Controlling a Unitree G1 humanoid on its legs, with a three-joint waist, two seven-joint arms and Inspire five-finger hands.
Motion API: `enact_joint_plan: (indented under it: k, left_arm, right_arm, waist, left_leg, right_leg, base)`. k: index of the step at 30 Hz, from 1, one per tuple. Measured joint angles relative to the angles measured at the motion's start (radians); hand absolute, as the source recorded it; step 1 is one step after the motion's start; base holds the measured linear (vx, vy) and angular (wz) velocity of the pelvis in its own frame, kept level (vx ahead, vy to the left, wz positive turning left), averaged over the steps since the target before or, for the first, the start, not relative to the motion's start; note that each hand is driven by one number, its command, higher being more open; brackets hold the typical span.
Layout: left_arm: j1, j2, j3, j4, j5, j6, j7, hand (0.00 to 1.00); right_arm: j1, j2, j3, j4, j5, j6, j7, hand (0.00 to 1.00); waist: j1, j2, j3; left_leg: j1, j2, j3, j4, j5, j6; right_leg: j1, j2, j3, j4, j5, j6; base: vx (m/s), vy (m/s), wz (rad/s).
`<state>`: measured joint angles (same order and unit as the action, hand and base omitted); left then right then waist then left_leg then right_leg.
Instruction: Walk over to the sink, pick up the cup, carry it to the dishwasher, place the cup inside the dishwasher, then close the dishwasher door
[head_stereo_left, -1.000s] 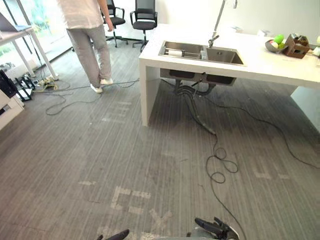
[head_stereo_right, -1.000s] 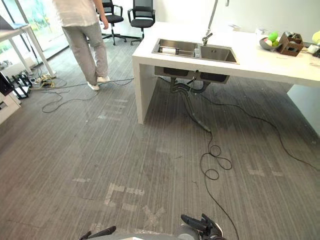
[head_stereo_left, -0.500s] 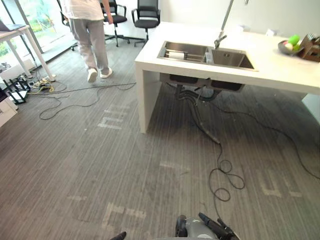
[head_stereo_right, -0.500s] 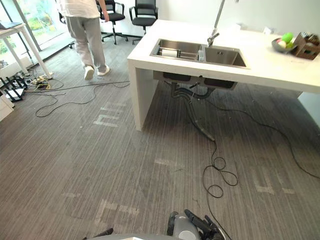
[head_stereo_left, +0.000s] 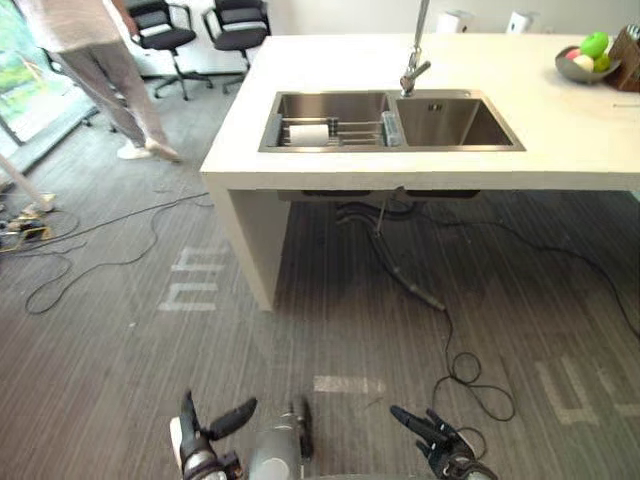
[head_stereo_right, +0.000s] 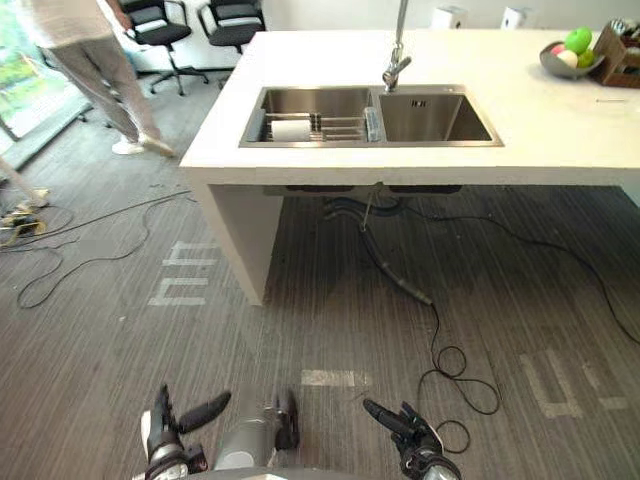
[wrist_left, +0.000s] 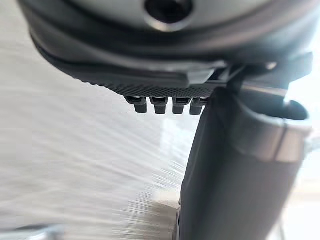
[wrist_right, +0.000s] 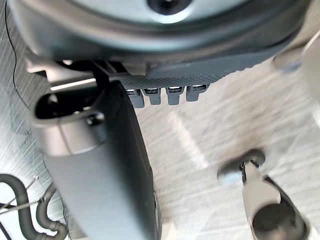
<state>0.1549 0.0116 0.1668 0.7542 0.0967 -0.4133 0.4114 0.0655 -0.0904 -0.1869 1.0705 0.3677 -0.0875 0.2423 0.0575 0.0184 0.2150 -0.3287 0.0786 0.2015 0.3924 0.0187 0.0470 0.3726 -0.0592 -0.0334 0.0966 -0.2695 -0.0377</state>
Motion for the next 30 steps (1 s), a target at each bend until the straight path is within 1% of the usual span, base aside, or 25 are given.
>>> enact_joint_plan:
  k: [1,2,3,5,6,7,8,9,10,11,12,13,14,15,16,17,18,19,20,21,22,24,26,28,30]
  left_arm:
    - [-0.018,0.0,-0.032,-0.038,0.037,-0.008,0.028,1.0]
    - [-0.011,-0.001,-0.091,-0.15,0.087,-0.009,0.063,1.0]
    - [-0.005,-0.001,-0.104,-0.18,0.094,-0.008,0.068,1.0]
    - [0.008,0.012,-0.155,-0.331,0.146,-0.008,0.091,1.0]
    - [0.007,0.02,-0.155,-0.391,0.165,-0.006,0.094,1.0]
    - [0.001,0.039,-0.155,-0.474,0.195,-0.006,0.112,1.0]
    - [-0.016,0.06,-0.158,-0.578,0.23,-0.003,0.131,1.0]
    - [-0.021,0.065,-0.157,-0.595,0.238,-0.003,0.137,1.0]
    - [-0.043,0.082,-0.159,-0.644,0.283,-0.004,0.173,1.0]
    - [-0.062,0.102,-0.167,-0.68,0.327,-0.005,0.212,1.0]
    - [-0.077,0.114,-0.174,-0.695,0.344,-0.006,0.226,1.0]
    - [-0.114,0.135,-0.181,-0.712,0.381,-0.012,0.247,1.0]
    - [-0.148,0.158,-0.192,-0.716,0.407,-0.012,0.26,1.0]
    - [-0.162,0.167,-0.195,-0.718,0.417,-0.012,0.264,1.0]
    - [-0.177,0.185,-0.196,-0.719,0.431,-0.013,0.265,1.0]
    - [-0.178,0.204,-0.197,-0.719,0.435,-0.014,0.265,1.0]
    - [-0.179,0.226,-0.197,-0.72,0.435,-0.015,0.264,1.0]
    - [-0.161,0.202,-0.195,-0.709,0.436,-0.013,0.264,1.0]
    - [-0.15,0.188,-0.2,-0.711,0.44,-0.014,0.262,1.0]
    - [-0.147,0.161,-0.211,-0.724,0.458,-0.021,0.267,1.0]
    - [-0.147,0.15,-0.222,-0.733,0.482,-0.026,0.265,1.0]
    - [-0.146,0.164,-0.249,-0.734,0.502,-0.024,0.242,1.0]
    - [-0.147,0.174,-0.279,-0.734,0.506,-0.011,0.187,1.0]
    - [-0.152,0.198,-0.334,-0.731,0.515,0.006,0.123,1.0]
    - [-0.167,0.232,-0.389,-0.7,0.533,0.031,0.058,1.0]
  right_arm:
    - [0.002,0.003,0.006,0.001,-0.001,-0.003,0.002,1.0]
    - [0.012,0.002,0.042,0.003,-0.001,-0.001,-0.006,1.0]
    - [0.013,0.002,0.047,0.002,-0.001,-0.001,-0.006,1.0]
    - [0.029,0.013,0.048,0.0,0.0,0.004,-0.018,1.0]
    - [0.029,0.014,0.046,-0.005,0.001,0.004,-0.024,1.0]
    - [0.03,0.019,0.038,-0.013,0.001,0.002,-0.027,1.0]
    - [0.031,0.019,0.038,-0.032,0.0,-0.013,-0.026,1.0]
    - [0.032,0.018,0.037,-0.039,0.0,-0.016,-0.026,1.0]
    - [0.039,0.008,0.038,-0.062,-0.001,-0.023,-0.023,1.0]
    - [0.047,0.004,0.041,-0.077,-0.001,-0.028,-0.022,1.0]
    - [0.048,0.005,0.042,-0.084,0.0,-0.032,-0.022,1.0]
    - [0.046,0.009,0.042,-0.098,0.0,-0.038,-0.022,1.0]
    - [0.041,0.012,0.042,-0.108,0.0,-0.038,-0.023,1.0]
    - [0.037,0.013,0.043,-0.11,0.0,-0.038,-0.023,1.0]
    - [0.03,0.016,0.056,-0.108,-0.001,-0.032,-0.024,1.0]
    - [0.035,0.02,0.073,-0.107,-0.001,-0.022,-0.025,1.0]
    - [0.048,0.029,0.081,-0.108,-0.001,-0.015,-0.026,1.0]
    - [0.045,0.012,0.08,-0.108,-0.002,-0.003,-0.03,1.0]
    - [0.053,0.001,0.08,-0.108,-0.002,0.008,-0.03,1.0]
    - [0.063,-0.013,0.079,-0.111,-0.007,0.023,-0.03,1.0]
    - [0.062,-0.023,0.081,-0.115,-0.018,0.055,-0.027,1.0]
    - [0.065,-0.026,0.082,-0.116,-0.019,0.089,-0.016,1.0]
    - [0.069,-0.037,0.081,-0.115,-0.019,0.113,0.003,1.0]
    - [0.078,-0.048,0.069,-0.113,-0.019,0.131,0.01,1.0]
    - [0.083,-0.059,0.057,-0.092,-0.018,0.141,0.014,1.0]
  waist:
    - [-0.003,-0.009,0.002]
    - [-0.008,-0.023,-0.004]
    - [-0.009,-0.024,-0.004]
    - [-0.008,-0.036,-0.01]
    - [-0.014,-0.042,-0.014]
    - [-0.025,-0.051,-0.019]
    - [-0.031,-0.053,-0.019]
    - [-0.031,-0.053,-0.019]
    - [-0.032,-0.051,-0.019]
    - [-0.038,-0.044,-0.032]
    - [-0.042,-0.045,-0.036]
    - [-0.047,-0.044,-0.037]
    - [-0.055,-0.039,-0.039]
    - [-0.06,-0.037,-0.038]
    - [-0.07,-0.039,-0.04]
    - [-0.078,-0.052,-0.049]
    - [-0.081,-0.081,-0.058]
    - [-0.083,-0.04,-0.056]
    - [-0.085,-0.018,-0.07]
    - [-0.076,0.004,-0.08]
    - [-0.071,0.011,-0.083]
    - [-0.076,0.012,-0.084]
    - [-0.077,0.012,-0.084]
    - [-0.086,0.014,-0.086]
    - [-0.089,0.021,-0.119]
  left_leg:
    - [-0.002,-0.019,-0.007,0.008,-0.016,0.012]
    - [0.004,-0.043,-0.006,0.026,-0.047,0.015]
    - [0.005,-0.045,-0.005,0.033,-0.059,0.017]
    - [0.061,-0.07,0.01,0.062,-0.124,0.032]
    - [0.102,-0.085,0.018,0.049,-0.141,0.038]
    - [0.166,-0.101,0.024,0.008,-0.155,0.042]
    - [0.265,-0.107,0.025,-0.052,-0.172,0.04]
    - [0.284,-0.108,0.026,-0.065,-0.173,0.038]
    - [0.383,-0.109,0.036,-0.126,-0.174,0.028]
    - [0.455,-0.099,0.042,-0.184,-0.172,0.019]
    - [0.481,-0.092,0.042,-0.204,-0.171,0.014]
    - [0.52,-0.076,0.04,-0.233,-0.17,0.002]
    - [0.54,-0.052,0.034,-0.25,-0.173,-0.011]
    - [0.545,-0.038,0.03,-0.252,-0.179,-0.023]
    - [0.553,-0.013,0.02,-0.251,-0.193,-0.046]
    - [0.558,-0.009,0.006,-0.251,-0.205,-0.066]
    - [0.57,-0.019,-0.012,-0.247,-0.229,-0.095]
    - [0.582,0.026,-0.015,-0.225,-0.252,-0.116]
    - [0.568,0.046,-0.021,-0.208,-0.262,-0.126]
    - [0.565,0.081,-0.014,-0.198,-0.275,-0.138]
    - [0.565,0.103,-0.012,-0.204,-0.271,-0.143]
    - [0.565,0.124,-0.004,-0.203,-0.254,-0.146]
    - [0.553,0.127,0.002,-0.171,-0.23,-0.143]
    - [0.524,0.128,0.005,-0.121,-0.203,-0.149]
    - [0.511,0.126,0.021,-0.161,-0.162,-0.157]
  right_leg:
    - [-0.02,-0.012,0.022,0.044,0.007,0.004]
    - [-0.055,-0.034,0.054,0.136,0.01,0.01]
    - [-0.059,-0.037,0.058,0.156,0.012,0.014]
    - [-0.082,-0.066,0.055,0.322,0.04,0.06]
    - [-0.117,-0.084,0.052,0.434,0.077,0.116]
    - [-0.187,-0.109,0.048,0.605,0.189,0.23]
    - [-0.278,-0.155,0.0,0.834,0.281,0.251]
    - [-0.295,-0.171,-0.021,0.88,0.272,0.234]
    - [-0.357,-0.233,-0.114,1.011,0.205,0.125]
    - [-0.412,-0.253,-0.175,1.028,0.148,0.061]
    - [-0.439,-0.252,-0.197,1.006,0.12,0.056]
    - [-0.492,-0.237,-0.228,0.915,0.073,0.058]
    - [-0.535,-0.208,-0.252,0.765,0.048,0.057]
    - [-0.549,-0.187,-0.253,0.671,0.049,0.057]
    - [-0.553,-0.14,-0.236,0.455,0.078,0.064]
    - [-0.546,-0.11,-0.194,0.29,0.16,0.065]
    - [-0.545,-0.099,-0.116,0.208,0.324,0.078]
    - [-0.527,-0.068,-0.102,0.236,0.288,0.1]
    - [-0.52,-0.047,-0.098,0.221,0.28,0.101]
    - [-0.51,-0.016,-0.109,0.2,0.253,0.087]
    - [-0.51,0.006,-0.122,0.2,0.24,0.074]
    - [-0.493,0.02,-0.139,0.188,0.227,0.062]
    - [-0.465,0.016,-0.15,0.159,0.225,0.06]
    - [-0.421,0.002,-0.184,0.111,0.231,0.061]
    - [-0.393,0.001,-0.217,0.036,0.259,0.06]
  base:
    - [0.57,0.313,0.45]
    - [0.55,0.278,0.3]
    - [0.44,0.189,0.11]
    - [0.39,0.102,-0.06]
    - [0.48,0.126,-0.1]
    - [0.55,0.154,-0.18]
    - [0.45,0.124,-0.15]
    - [0.47,0.102,-0.26]
    - [0.36,0.029,-0.24]
    - [0.35,-0.007,-0.23]
    - [0.35,-0.083,-0.08]
    - [0.29,-0.114,0.04]
    - [0.37,-0.178,0.08]
    - [0.36,-0.214,0.14]
    - [0.42,-0.279,0.2]
    - [0.36,-0.26,0.29]
    - [0.38,-0.292,0.26]
    - [0.3,-0.242,0.28]
    - [0.36,-0.26,0.19]
    - [0.31,-0.223,0.18]
    - [0.3,-0.209,0.1]
    - [0.19,-0.177,0.15]
    - [0.13,-0.131,0.24]
    - [0.09,-0.097,0.54]
    - [0.07,-0.055,0.47]
